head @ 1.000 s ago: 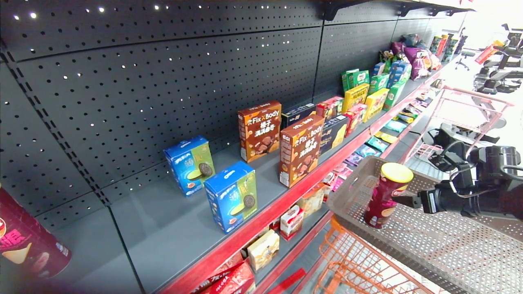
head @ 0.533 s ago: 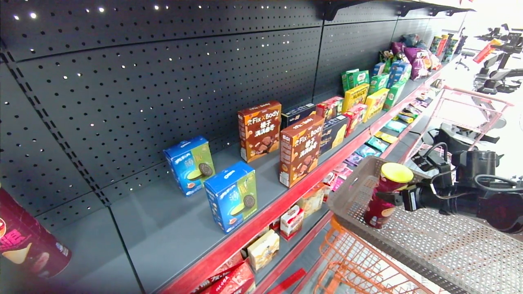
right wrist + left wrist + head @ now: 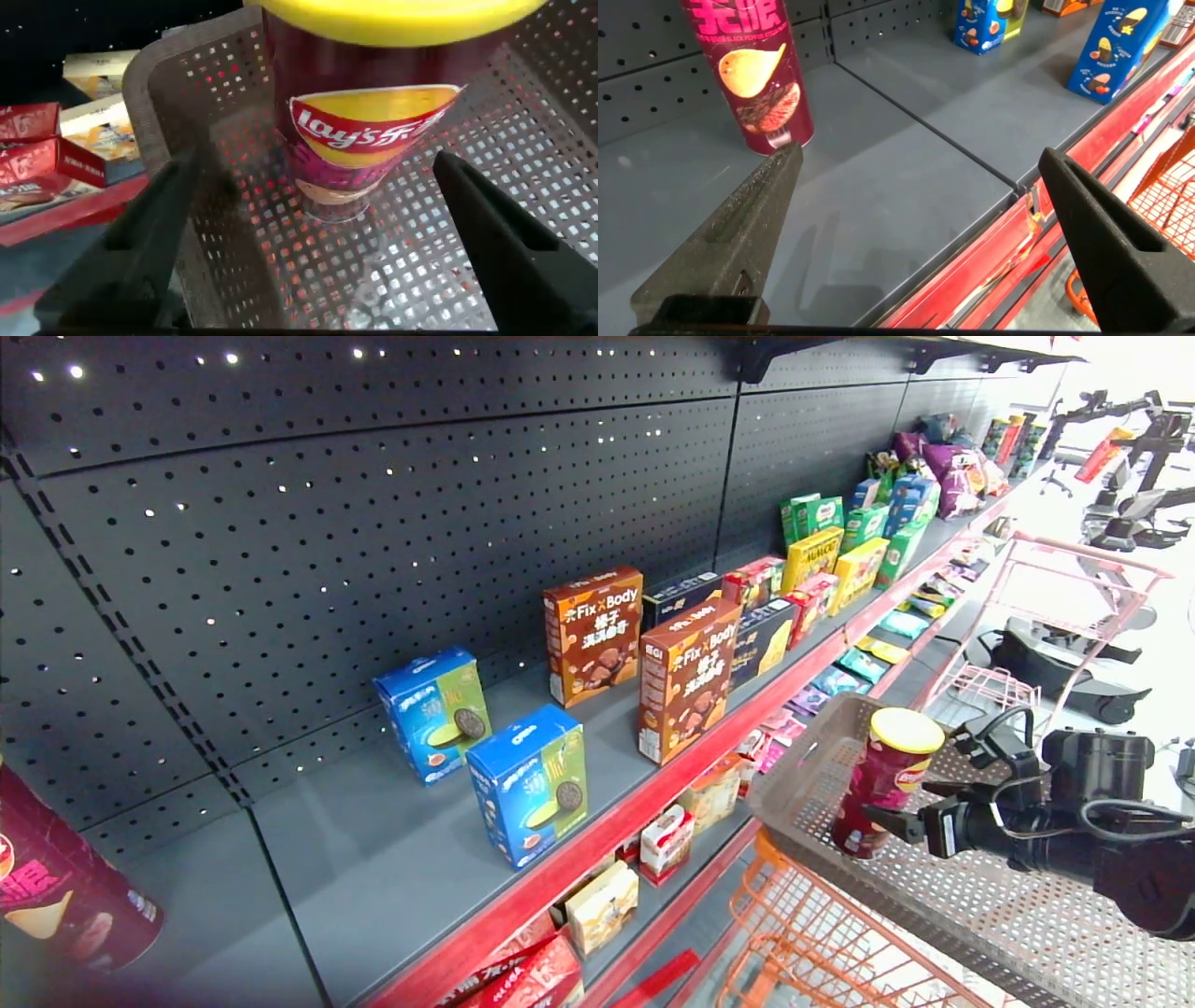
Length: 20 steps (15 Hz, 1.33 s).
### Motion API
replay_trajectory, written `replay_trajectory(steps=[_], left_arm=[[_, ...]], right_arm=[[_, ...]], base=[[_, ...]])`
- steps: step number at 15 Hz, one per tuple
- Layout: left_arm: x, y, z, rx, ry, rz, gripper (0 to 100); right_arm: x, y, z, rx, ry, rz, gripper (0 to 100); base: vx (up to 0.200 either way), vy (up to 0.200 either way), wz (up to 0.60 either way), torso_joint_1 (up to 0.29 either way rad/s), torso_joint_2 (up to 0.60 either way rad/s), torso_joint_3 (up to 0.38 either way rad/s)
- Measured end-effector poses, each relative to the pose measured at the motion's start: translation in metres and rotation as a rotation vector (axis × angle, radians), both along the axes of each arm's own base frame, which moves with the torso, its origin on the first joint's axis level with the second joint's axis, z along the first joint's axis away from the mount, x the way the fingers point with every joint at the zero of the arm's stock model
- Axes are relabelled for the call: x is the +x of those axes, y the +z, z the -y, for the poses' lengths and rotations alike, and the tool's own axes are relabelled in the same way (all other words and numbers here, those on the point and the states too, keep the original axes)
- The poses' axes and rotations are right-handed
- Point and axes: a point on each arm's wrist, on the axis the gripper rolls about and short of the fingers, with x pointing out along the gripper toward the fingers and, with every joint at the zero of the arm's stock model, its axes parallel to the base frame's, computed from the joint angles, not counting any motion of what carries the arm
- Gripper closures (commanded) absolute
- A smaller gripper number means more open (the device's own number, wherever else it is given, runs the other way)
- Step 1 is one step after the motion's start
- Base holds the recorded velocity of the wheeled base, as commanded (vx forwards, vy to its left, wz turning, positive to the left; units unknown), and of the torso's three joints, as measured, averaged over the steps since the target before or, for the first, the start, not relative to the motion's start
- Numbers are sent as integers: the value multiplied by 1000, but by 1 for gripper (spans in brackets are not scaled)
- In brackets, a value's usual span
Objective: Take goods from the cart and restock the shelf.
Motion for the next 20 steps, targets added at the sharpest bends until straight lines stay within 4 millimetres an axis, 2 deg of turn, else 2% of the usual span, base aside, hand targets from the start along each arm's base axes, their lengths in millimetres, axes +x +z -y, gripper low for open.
replay_trajectory(steps=[7, 12, 18, 19, 20], left_arm=[[0, 0, 0, 0, 0, 0, 0], [0, 0, 0, 0, 0, 0, 0], [0, 0, 0, 0, 0, 0, 0], [0, 0, 0, 0, 0, 0, 0], [0, 0, 0, 0, 0, 0, 0]], right_arm=[[14, -13, 11, 1, -30, 23, 0], [37, -12, 13, 4, -34, 64, 0], [48, -14, 14, 7, -29, 82, 0], [50, -12, 13, 14, -9, 100, 100], [51, -11, 12, 25, 19, 110, 100]], base=[[0, 0, 0, 0, 0, 0], [0, 0, 0, 0, 0, 0], [0, 0, 0, 0, 0, 0], [0, 0, 0, 0, 0, 0], [0, 0, 0, 0, 0, 0]])
